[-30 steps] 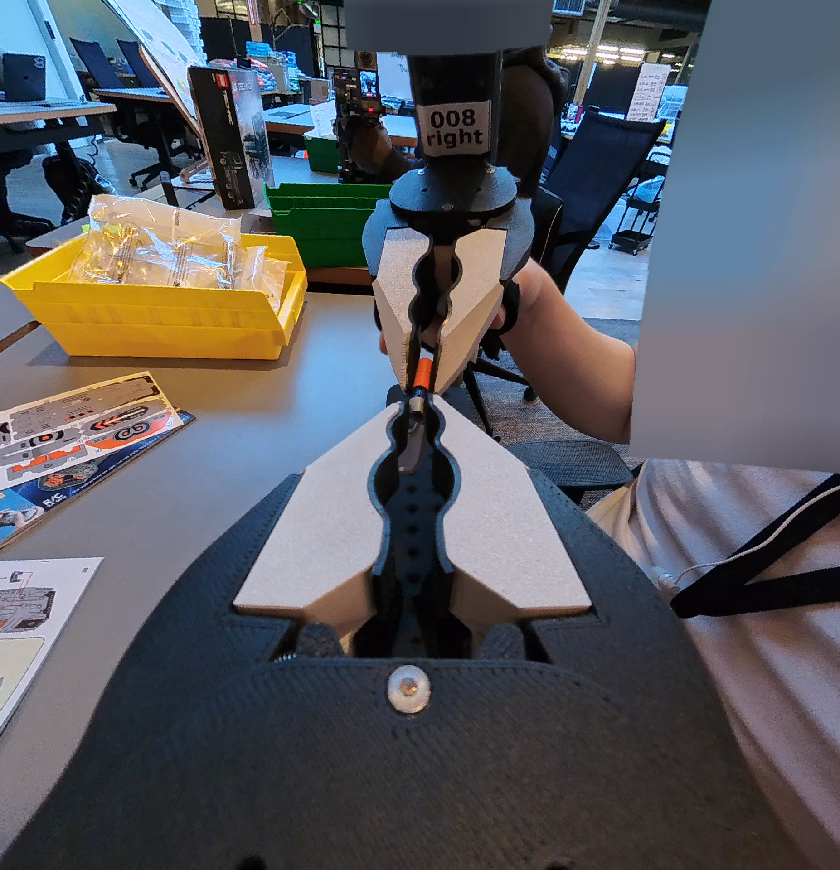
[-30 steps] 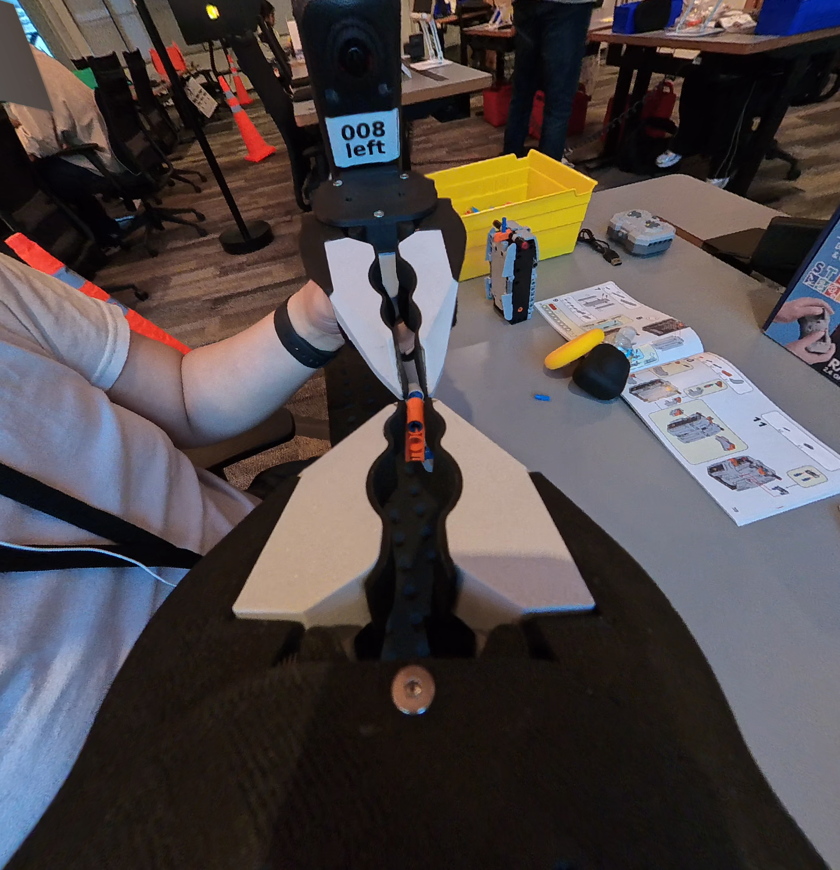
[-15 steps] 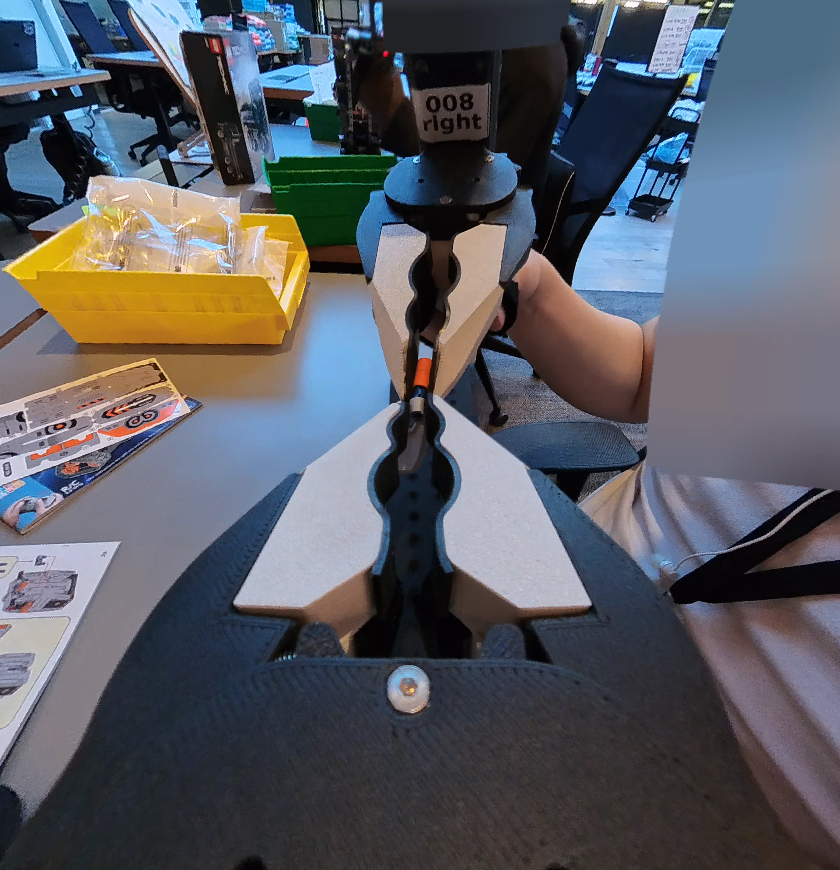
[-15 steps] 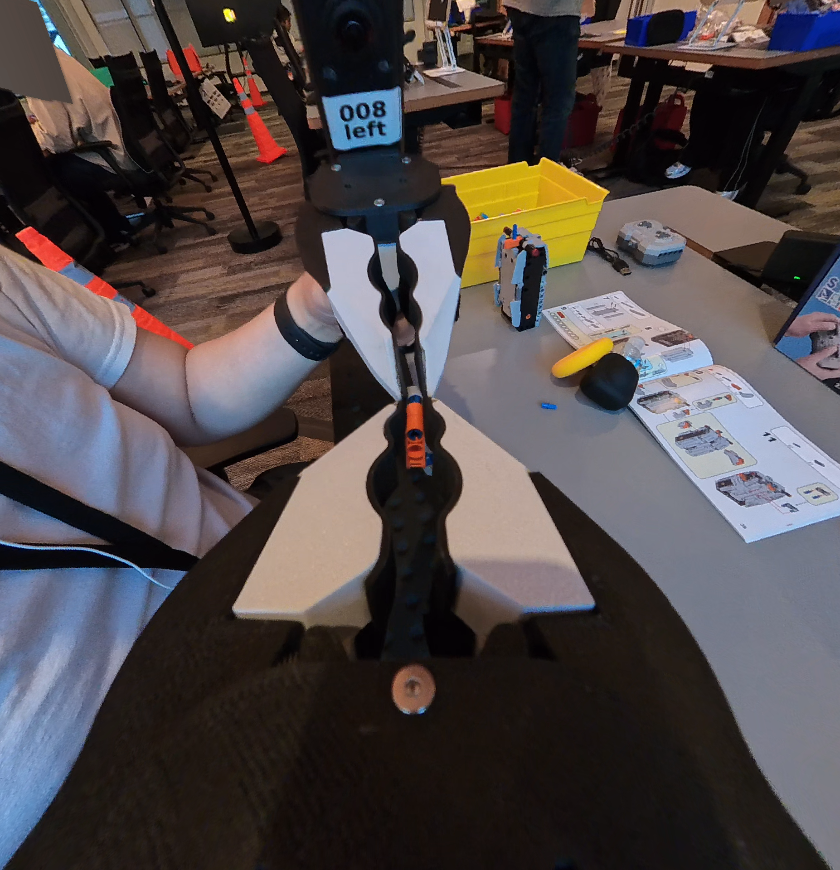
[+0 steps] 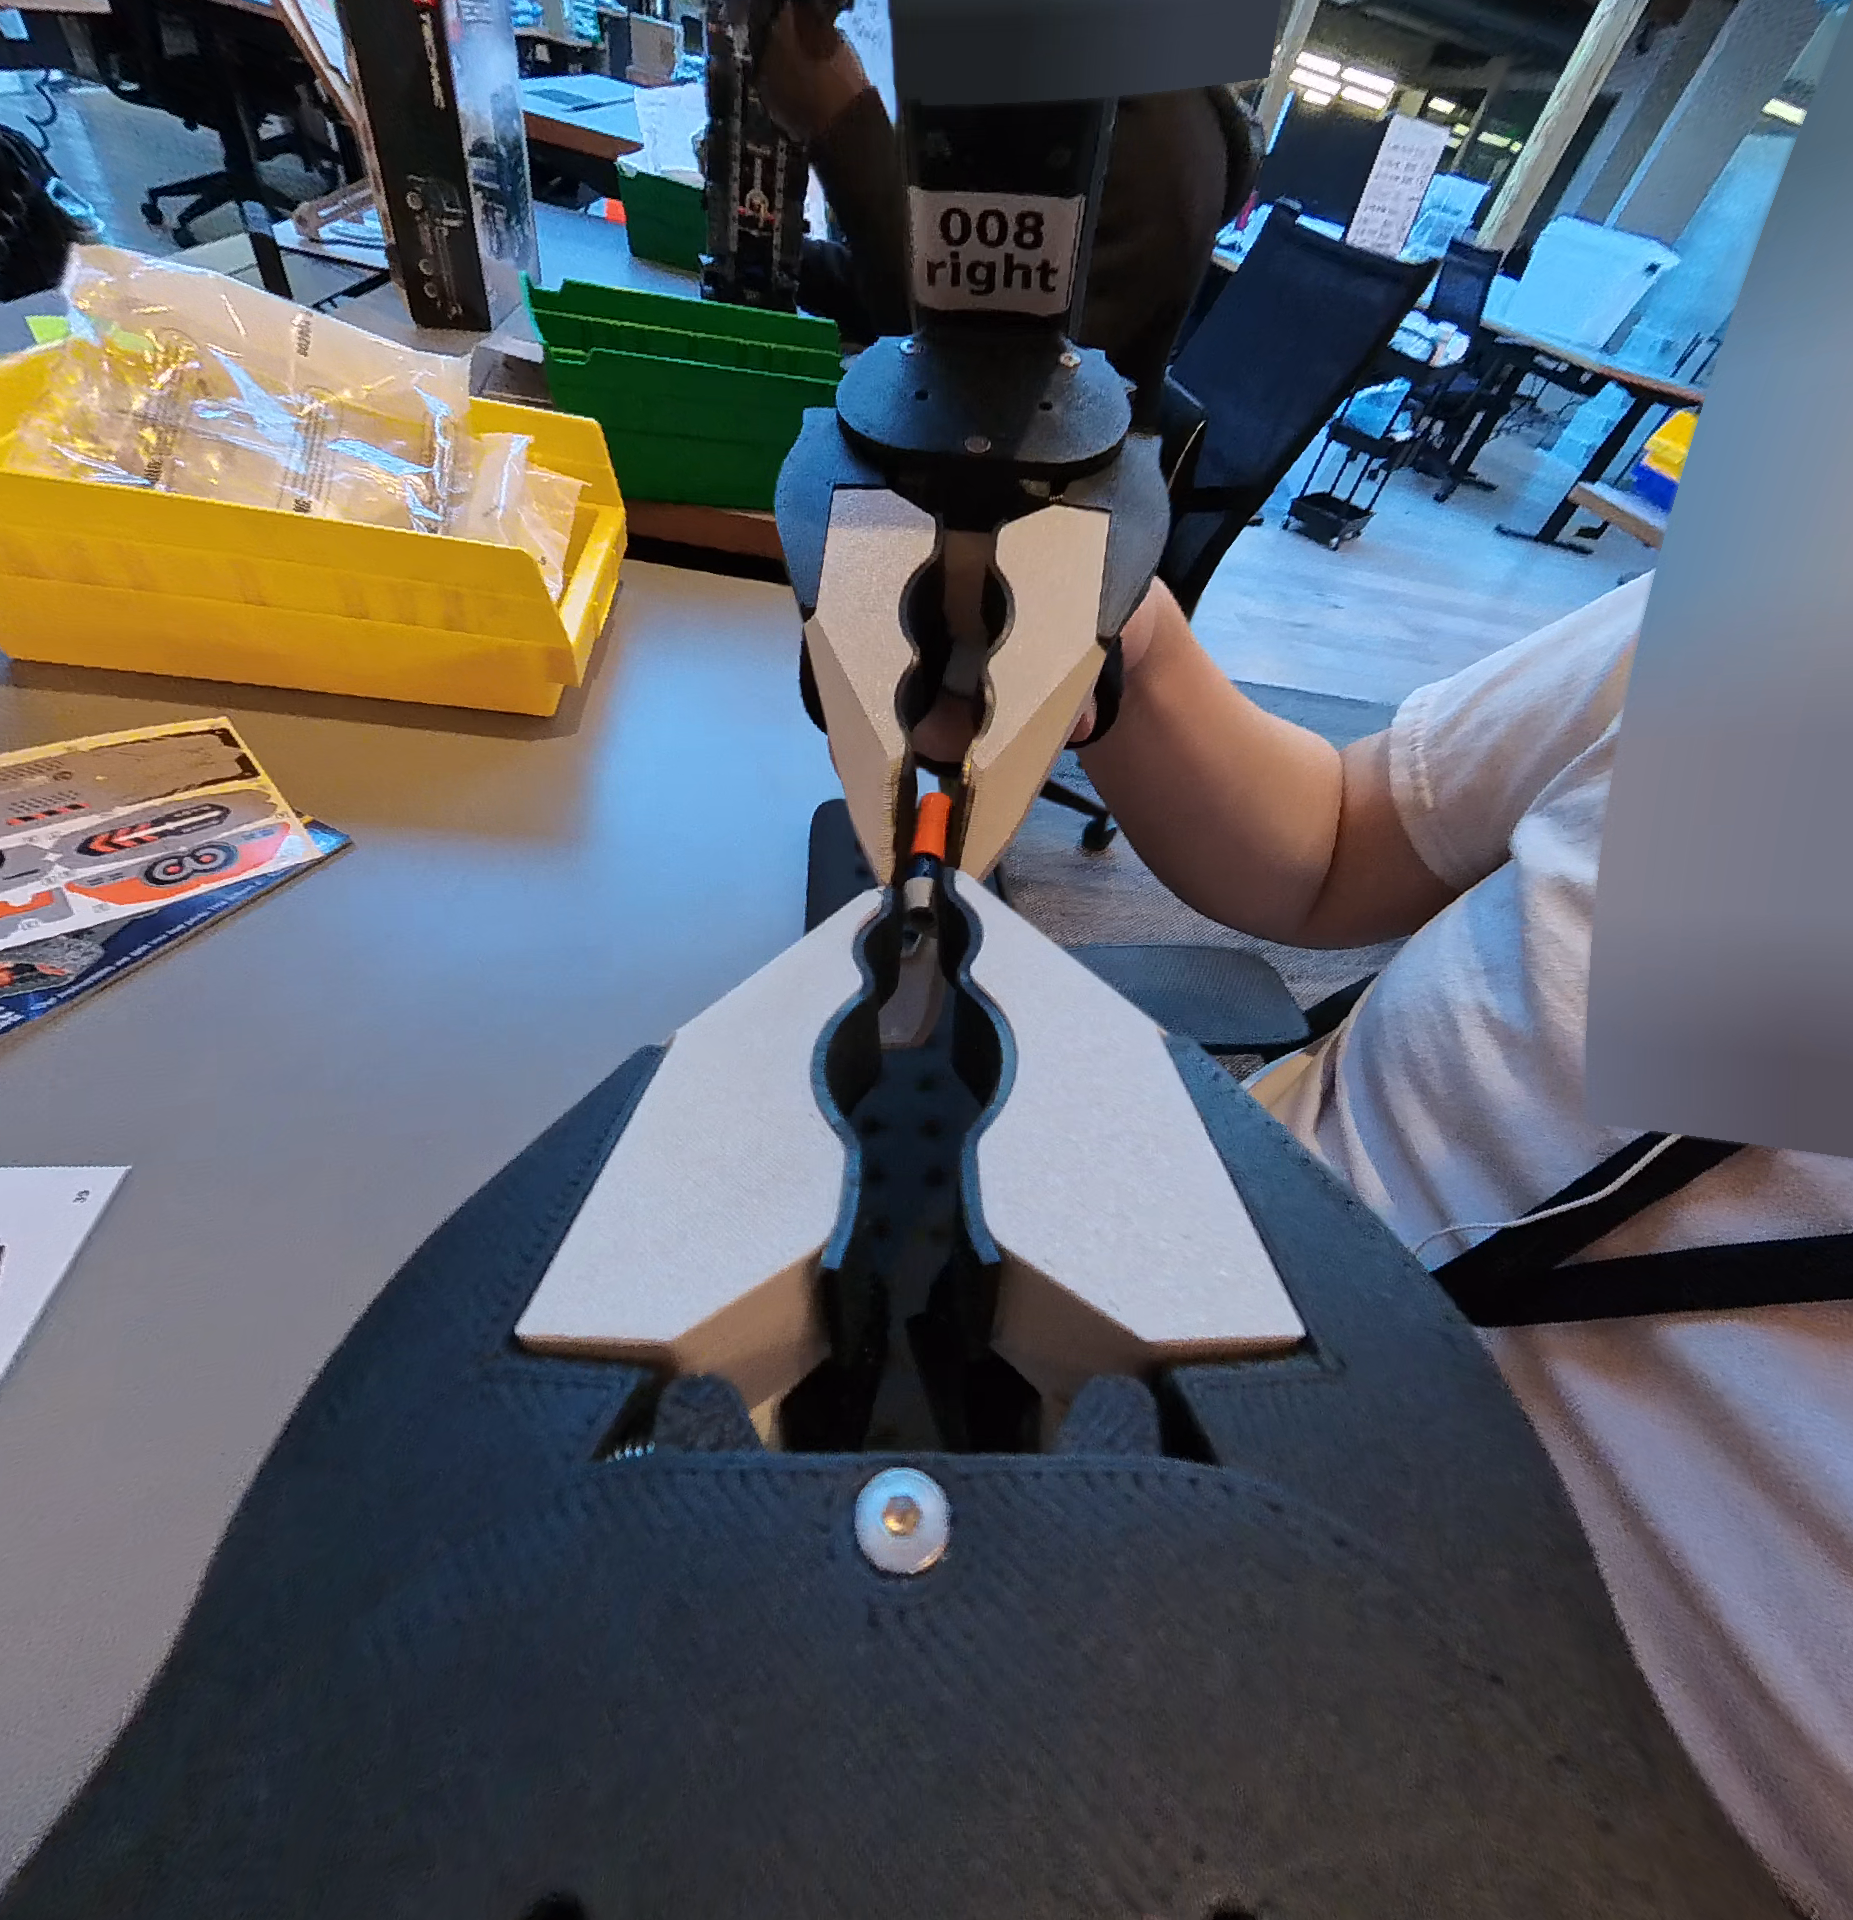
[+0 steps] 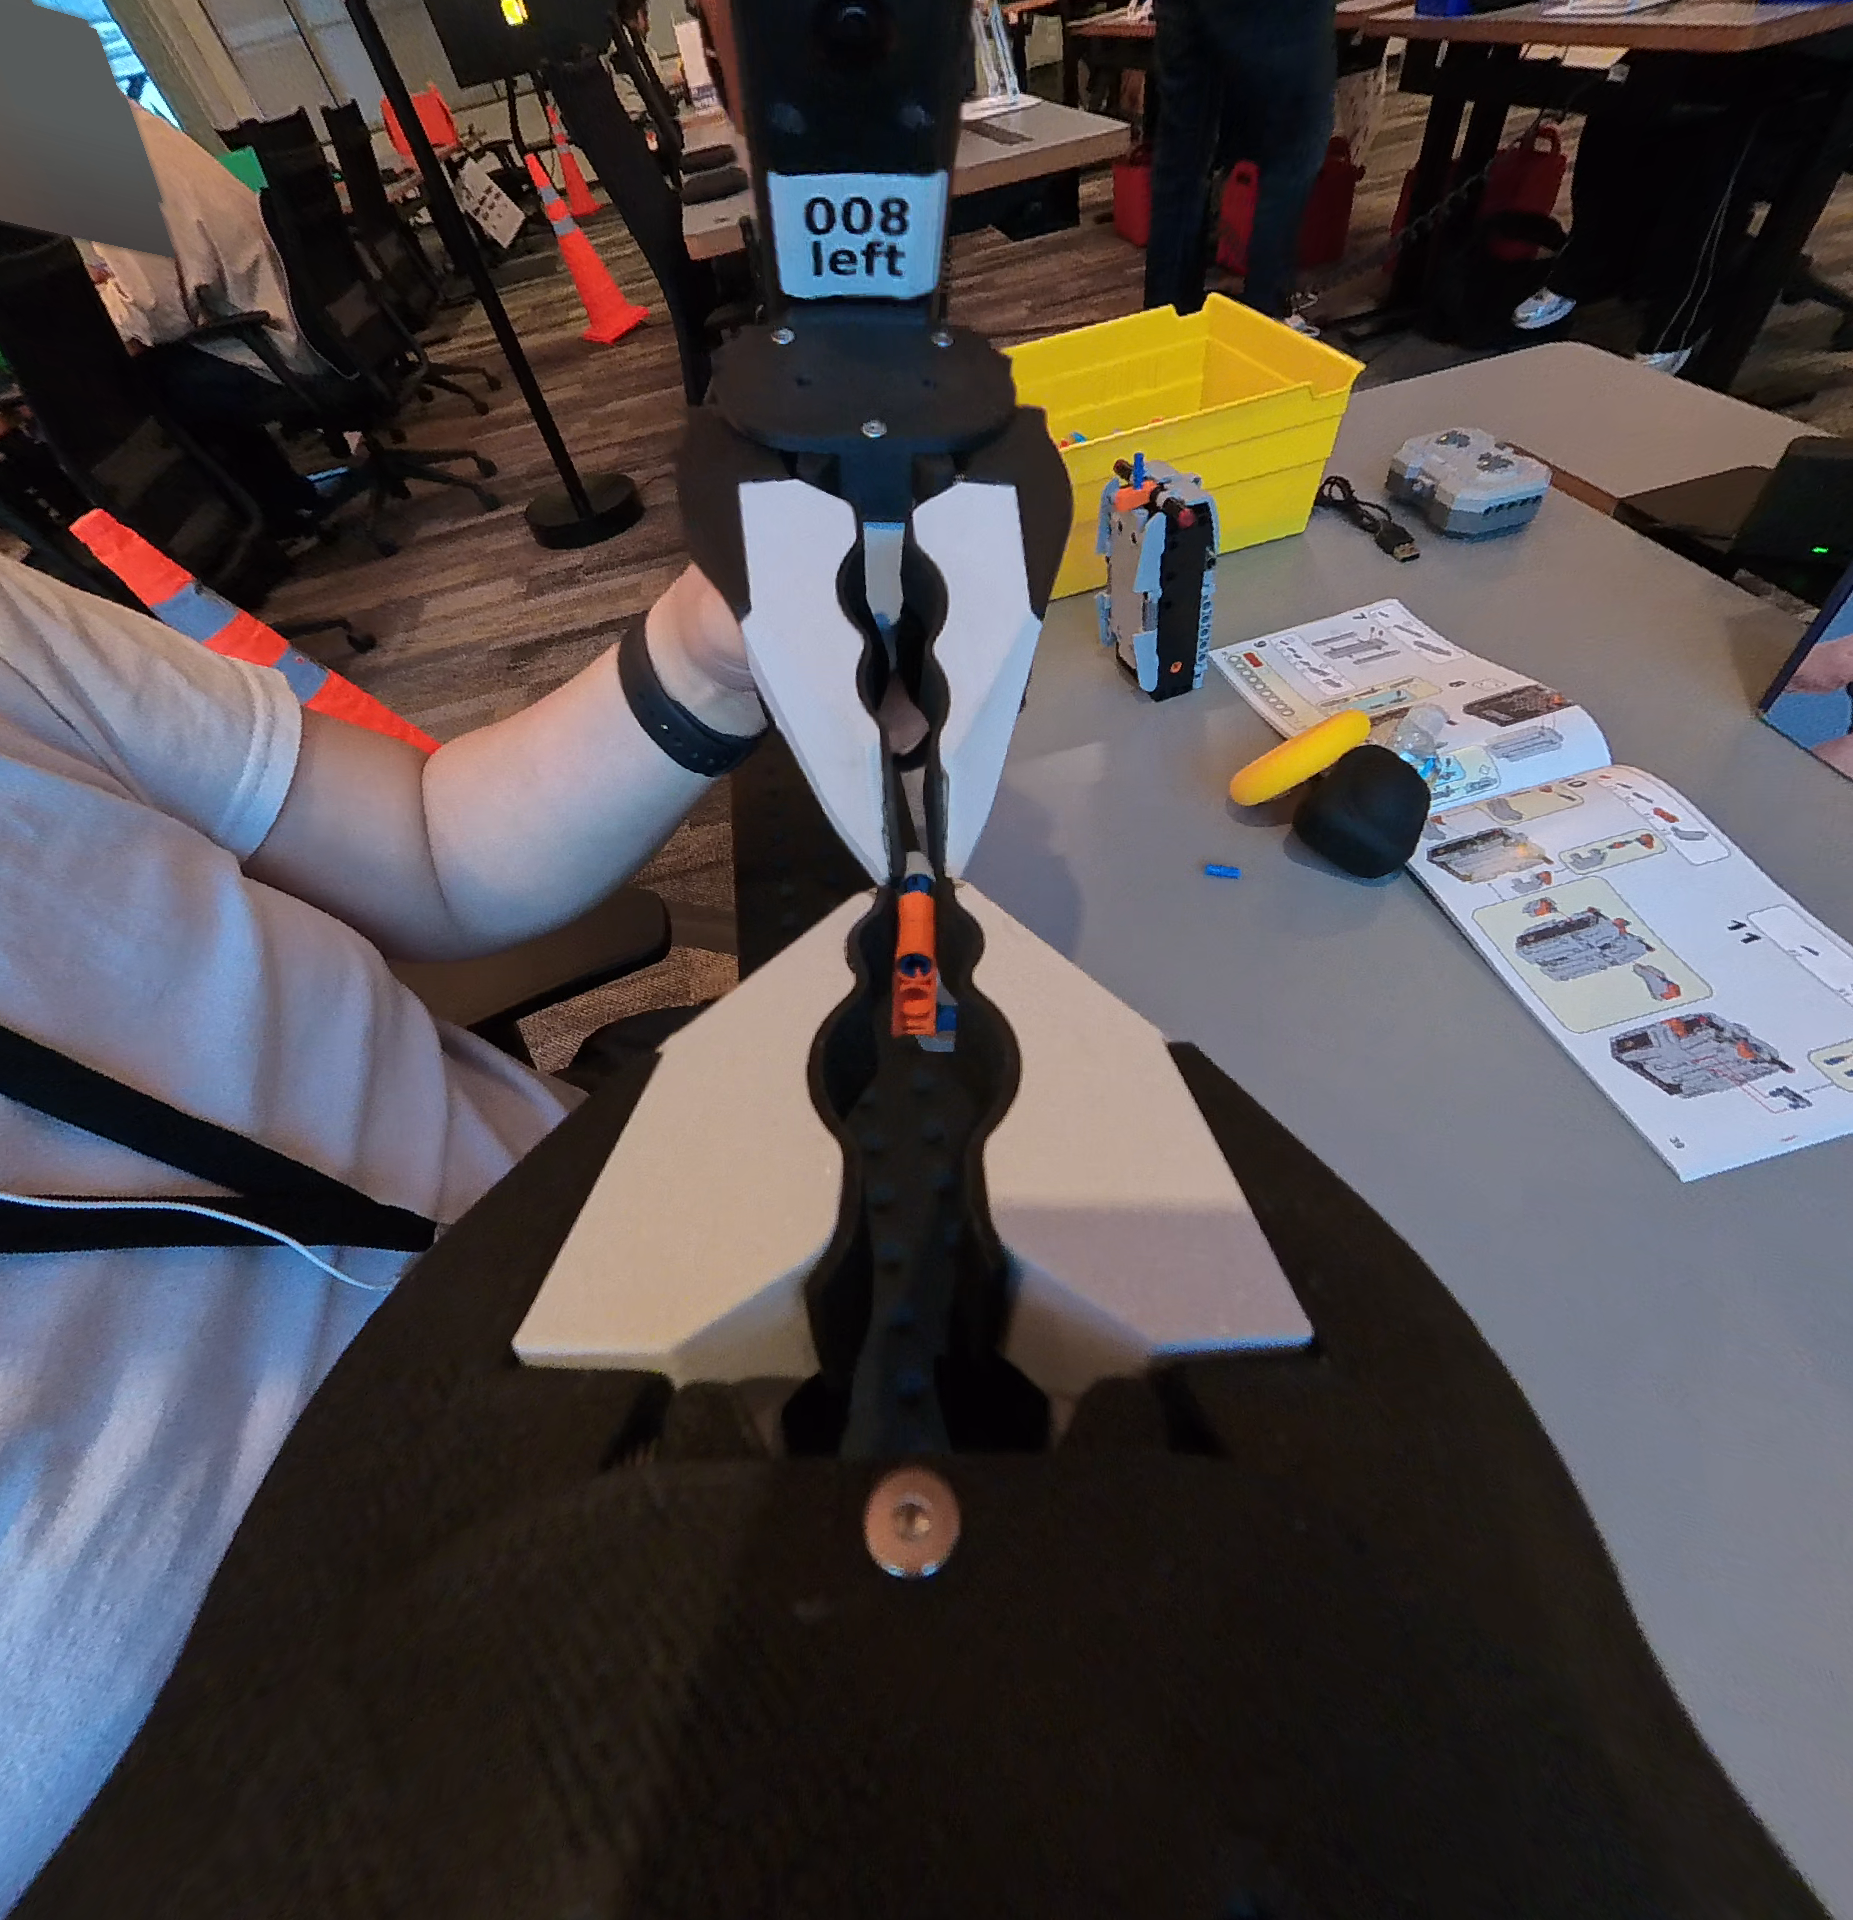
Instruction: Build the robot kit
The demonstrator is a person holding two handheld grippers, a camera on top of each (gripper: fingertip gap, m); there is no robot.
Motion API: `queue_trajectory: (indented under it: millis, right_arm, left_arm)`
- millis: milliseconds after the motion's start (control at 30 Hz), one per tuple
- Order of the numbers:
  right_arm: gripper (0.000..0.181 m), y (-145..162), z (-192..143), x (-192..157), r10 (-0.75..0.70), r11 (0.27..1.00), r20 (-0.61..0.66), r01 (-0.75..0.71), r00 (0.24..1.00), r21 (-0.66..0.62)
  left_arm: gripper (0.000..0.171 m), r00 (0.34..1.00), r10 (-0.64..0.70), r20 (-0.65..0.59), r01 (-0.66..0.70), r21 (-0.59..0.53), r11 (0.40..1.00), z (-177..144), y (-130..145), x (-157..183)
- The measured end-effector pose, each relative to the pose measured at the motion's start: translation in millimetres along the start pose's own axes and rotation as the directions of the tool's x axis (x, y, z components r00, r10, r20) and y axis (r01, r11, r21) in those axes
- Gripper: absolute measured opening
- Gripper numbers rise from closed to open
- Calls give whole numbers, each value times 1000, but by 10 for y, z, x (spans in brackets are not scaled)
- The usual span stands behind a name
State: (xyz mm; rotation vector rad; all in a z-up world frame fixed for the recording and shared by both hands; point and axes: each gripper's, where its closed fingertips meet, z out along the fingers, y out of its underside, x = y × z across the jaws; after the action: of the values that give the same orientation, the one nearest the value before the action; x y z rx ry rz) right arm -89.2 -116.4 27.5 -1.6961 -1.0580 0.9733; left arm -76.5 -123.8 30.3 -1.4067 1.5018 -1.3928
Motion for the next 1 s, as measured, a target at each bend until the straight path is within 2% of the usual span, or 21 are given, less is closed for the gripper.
queue_trajectory:
  millis: [267, 500, 600, 667, 800, 900, 1000]
  right_arm:
    - [6, 56, 26, 82, 25, 999, -7, -25, 1000, -28]
    - [7, 427, 135, 348, 162, 985, 18, -160, 987, -68]
    - [14, 566, 200, 416, 214, 976, 45, -211, 976, -53]
    - [9, 681, 228, 467, 244, 968, 43, -240, 969, -74]
    - [4, 786, 266, 542, 289, 957, 78, -285, 954, -54]
    - [4, 917, 334, 654, 334, 942, 74, -329, 940, -70]
    - [3, 919, 356, 710, 355, 935, 102, -352, 929, -47]
  left_arm:
    - [4, 992, -108, -58, 110, 15, 994, 22, 66, -100]
    - [4, 974, -222, -45, 218, -76, 973, 143, 424, -385]
    - [4, 960, -270, -71, 264, -89, 960, 185, 540, -440]
    - [4, 955, -290, -52, 283, -116, 952, 207, 664, -512]
    - [4, 933, -351, -83, 343, -95, 935, 209, 769, -606]
    - [4, 937, -347, -31, 341, -125, 932, 229, 907, -735]
    - [5, 939, -343, -25, 340, -81, 937, 198, 866, -785]
